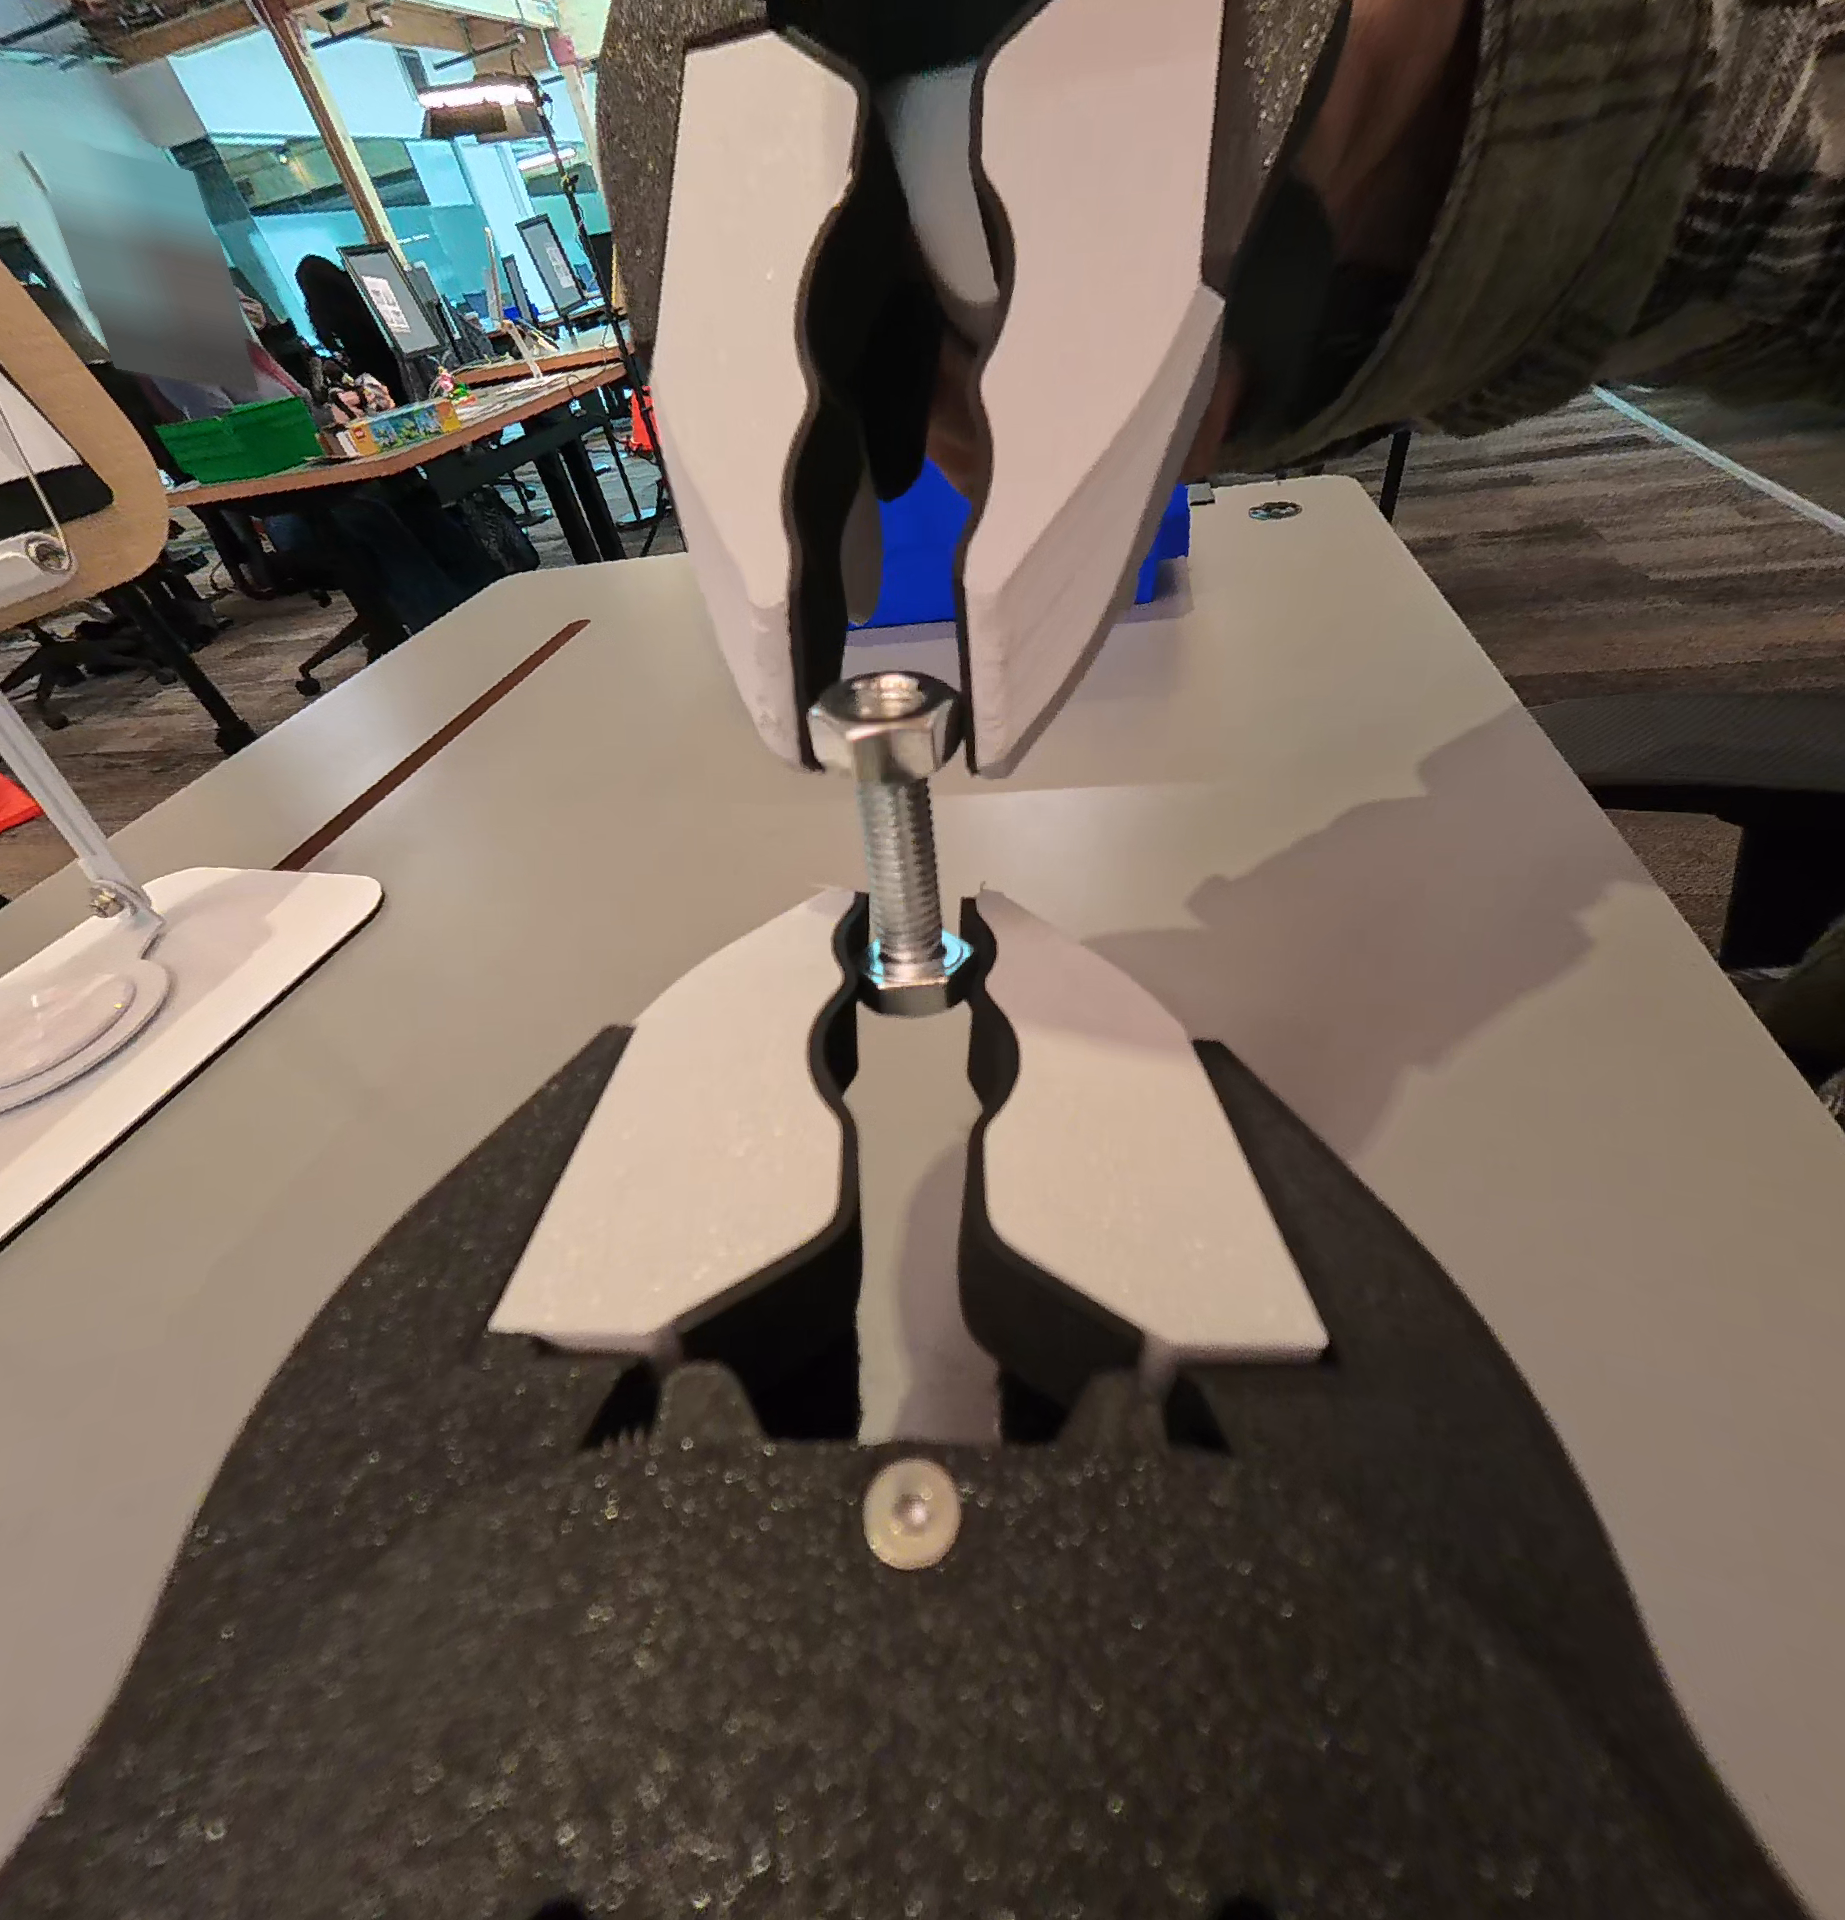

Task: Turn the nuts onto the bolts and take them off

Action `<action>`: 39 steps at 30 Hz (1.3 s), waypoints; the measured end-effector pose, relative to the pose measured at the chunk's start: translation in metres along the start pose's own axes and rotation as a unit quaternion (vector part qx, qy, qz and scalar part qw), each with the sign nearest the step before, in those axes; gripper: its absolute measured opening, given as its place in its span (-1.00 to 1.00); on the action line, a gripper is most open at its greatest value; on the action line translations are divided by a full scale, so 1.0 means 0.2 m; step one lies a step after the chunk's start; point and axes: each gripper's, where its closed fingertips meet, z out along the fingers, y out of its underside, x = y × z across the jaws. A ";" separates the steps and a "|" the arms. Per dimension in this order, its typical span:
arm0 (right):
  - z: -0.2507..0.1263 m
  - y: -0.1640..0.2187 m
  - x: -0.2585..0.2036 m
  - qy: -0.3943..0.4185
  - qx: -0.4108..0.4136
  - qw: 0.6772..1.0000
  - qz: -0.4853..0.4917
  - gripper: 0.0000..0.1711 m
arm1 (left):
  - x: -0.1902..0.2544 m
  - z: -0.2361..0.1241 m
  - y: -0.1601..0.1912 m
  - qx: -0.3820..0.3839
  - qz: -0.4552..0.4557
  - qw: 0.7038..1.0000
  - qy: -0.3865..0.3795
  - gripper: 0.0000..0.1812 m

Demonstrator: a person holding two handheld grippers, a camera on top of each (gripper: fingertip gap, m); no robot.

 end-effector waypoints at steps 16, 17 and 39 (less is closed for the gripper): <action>-0.01 0.01 0.00 0.012 -0.013 1.000 -0.015 -0.55 | 0.01 0.01 0.02 -0.011 0.000 1.000 0.004 -0.82; -0.01 0.00 -0.01 0.012 -0.011 1.000 -0.020 -0.54 | 0.01 0.01 0.02 -0.011 -0.001 1.000 0.004 -0.82; -0.05 -0.13 -0.11 -0.053 0.182 0.980 -0.061 -0.79 | 0.08 -0.04 -0.13 0.072 -0.005 0.997 0.040 -0.83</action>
